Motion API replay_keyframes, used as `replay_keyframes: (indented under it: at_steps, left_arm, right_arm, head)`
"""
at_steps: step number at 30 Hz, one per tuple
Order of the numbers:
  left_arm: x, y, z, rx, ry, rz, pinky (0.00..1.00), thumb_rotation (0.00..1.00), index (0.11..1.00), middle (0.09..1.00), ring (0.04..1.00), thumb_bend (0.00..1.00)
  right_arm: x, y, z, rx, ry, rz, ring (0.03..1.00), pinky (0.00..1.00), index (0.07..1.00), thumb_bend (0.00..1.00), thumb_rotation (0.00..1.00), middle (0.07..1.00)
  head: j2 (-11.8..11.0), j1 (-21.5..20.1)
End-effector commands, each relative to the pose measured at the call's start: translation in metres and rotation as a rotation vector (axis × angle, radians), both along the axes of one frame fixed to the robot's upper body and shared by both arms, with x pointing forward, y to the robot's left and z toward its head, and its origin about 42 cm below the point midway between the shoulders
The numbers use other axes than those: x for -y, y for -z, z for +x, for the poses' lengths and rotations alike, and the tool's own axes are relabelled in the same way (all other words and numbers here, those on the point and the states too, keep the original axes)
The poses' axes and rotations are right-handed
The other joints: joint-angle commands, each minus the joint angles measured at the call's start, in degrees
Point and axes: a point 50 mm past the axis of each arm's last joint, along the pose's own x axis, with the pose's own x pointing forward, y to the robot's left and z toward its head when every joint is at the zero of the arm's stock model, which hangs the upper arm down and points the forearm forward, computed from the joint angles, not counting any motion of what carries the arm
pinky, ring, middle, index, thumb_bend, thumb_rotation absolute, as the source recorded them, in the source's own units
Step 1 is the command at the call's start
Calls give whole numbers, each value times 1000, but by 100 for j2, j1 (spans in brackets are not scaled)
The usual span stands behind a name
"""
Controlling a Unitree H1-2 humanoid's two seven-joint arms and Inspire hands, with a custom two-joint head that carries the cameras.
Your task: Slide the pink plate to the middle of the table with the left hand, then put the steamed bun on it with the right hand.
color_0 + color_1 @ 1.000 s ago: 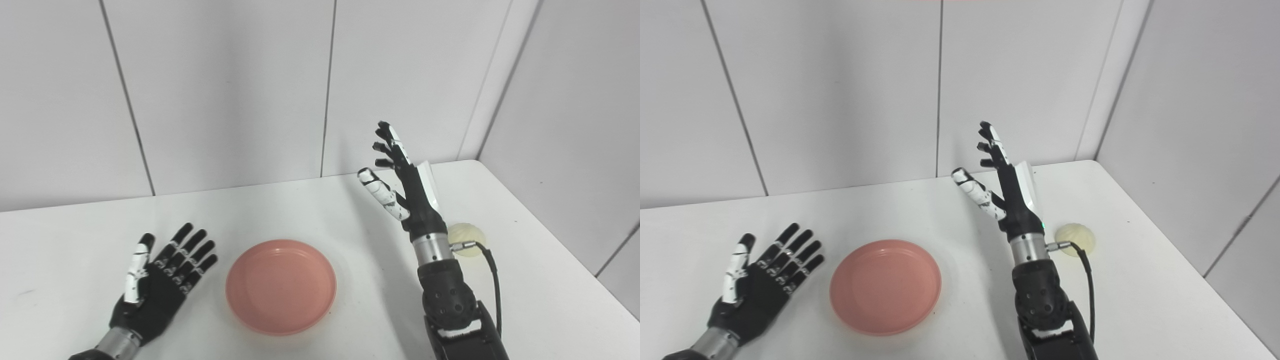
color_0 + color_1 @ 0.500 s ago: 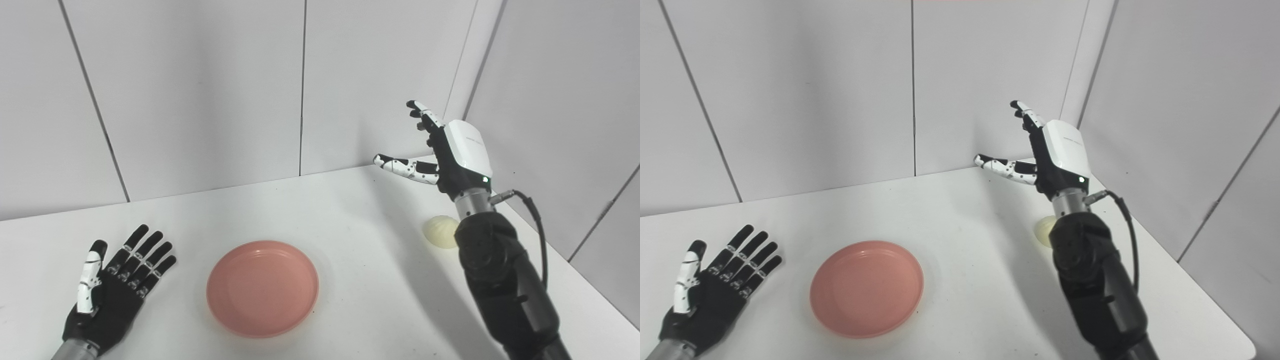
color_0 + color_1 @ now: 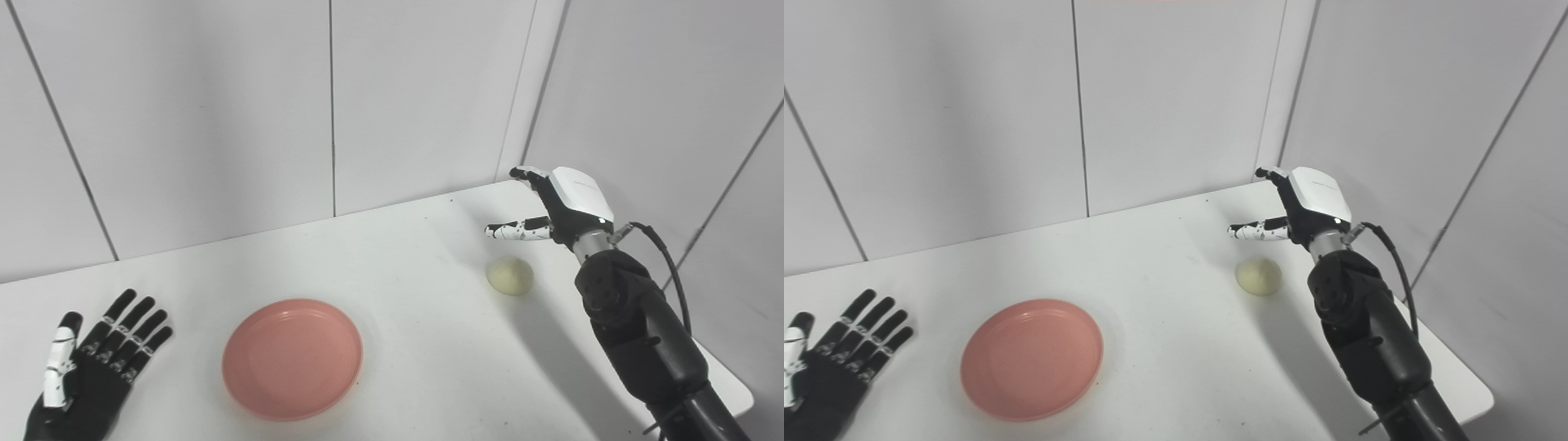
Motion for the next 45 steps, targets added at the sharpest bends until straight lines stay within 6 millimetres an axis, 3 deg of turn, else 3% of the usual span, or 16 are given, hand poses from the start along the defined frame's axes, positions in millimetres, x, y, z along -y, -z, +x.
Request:
replay_keyframes:
  at_steps: [1, 10, 12, 15, 18, 28, 36, 40, 42, 45]
  left_arm:
    - [-22, 50, -28, -197, -55, 99, 877, 852, 891, 892, 875, 616]
    - [-27, 54, -27, -199, -54, 107, 879, 843, 891, 886, 871, 621]
    - [-28, 53, -27, -199, -53, 108, 875, 837, 891, 884, 869, 624]
    - [-28, 53, -27, -202, -51, 112, 862, 833, 889, 880, 862, 625]
    - [-28, 54, -27, -206, -47, 112, 865, 834, 893, 887, 866, 618]
    - [-29, 54, -28, -204, -38, 111, 863, 815, 892, 885, 865, 619]
    - [-29, 52, -29, -204, -39, 109, 860, 812, 888, 882, 863, 628]
    - [-28, 50, -30, -200, -35, 109, 853, 817, 889, 882, 862, 628]
    - [-28, 49, -31, -201, -36, 107, 863, 822, 894, 887, 868, 622]
    - [-27, 48, -31, -202, -35, 103, 861, 827, 892, 885, 866, 618]
  right_arm:
    - [15, -20, -2, 28, -3, -51, 813, 710, 824, 998, 457, 852]
    - [23, -9, -2, -64, -4, -49, 816, 753, 804, 997, 398, 821]
    - [24, -5, -2, -93, -8, -53, 834, 779, 804, 1000, 464, 825]
    - [23, -1, 2, -142, -7, -26, 866, 832, 821, 1000, 483, 854]
    - [21, 2, 7, -178, -1, 0, 843, 761, 832, 1000, 365, 854]
    - [10, 16, 17, -221, -16, 90, 812, 700, 832, 1000, 341, 849]
    - [9, 22, 23, -255, -13, 73, 862, 764, 835, 1000, 365, 878]
    - [13, 24, 27, -281, -5, 73, 839, 717, 838, 1000, 372, 871]
    - [13, 25, 29, -287, -5, 74, 774, 630, 831, 1000, 343, 833]
    - [14, 25, 30, -300, -5, 66, 783, 647, 824, 1000, 332, 834]
  head:
    - [21, -10]
    - [91, -51]
    - [111, -50]
    - [112, -28]
    - [115, -22]
    - [171, -23]
    - [210, -20]
    - [242, -13]
    - [256, -13]
    - [290, -21]
